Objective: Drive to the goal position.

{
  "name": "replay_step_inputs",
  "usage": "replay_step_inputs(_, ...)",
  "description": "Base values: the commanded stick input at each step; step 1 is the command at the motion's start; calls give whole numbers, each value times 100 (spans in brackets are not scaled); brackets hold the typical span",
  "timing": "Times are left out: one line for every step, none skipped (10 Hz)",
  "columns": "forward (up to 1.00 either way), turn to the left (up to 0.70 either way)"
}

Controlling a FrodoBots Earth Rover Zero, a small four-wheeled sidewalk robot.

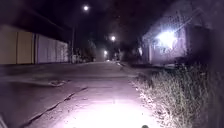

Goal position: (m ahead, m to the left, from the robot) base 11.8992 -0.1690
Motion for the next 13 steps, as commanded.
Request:
replay_step_inputs(61, 0)
replay_step_inputs(70, 0)
replay_step_inputs(70, 0)
replay_step_inputs(70, 0)
replay_step_inputs(70, 0)
replay_step_inputs(70, 0)
replay_step_inputs(70, 0)
replay_step_inputs(70, 0)
replay_step_inputs(70, 0)
replay_step_inputs(70, 0)
replay_step_inputs(70, 0)
replay_step_inputs(70, 0)
replay_step_inputs(24, 0)
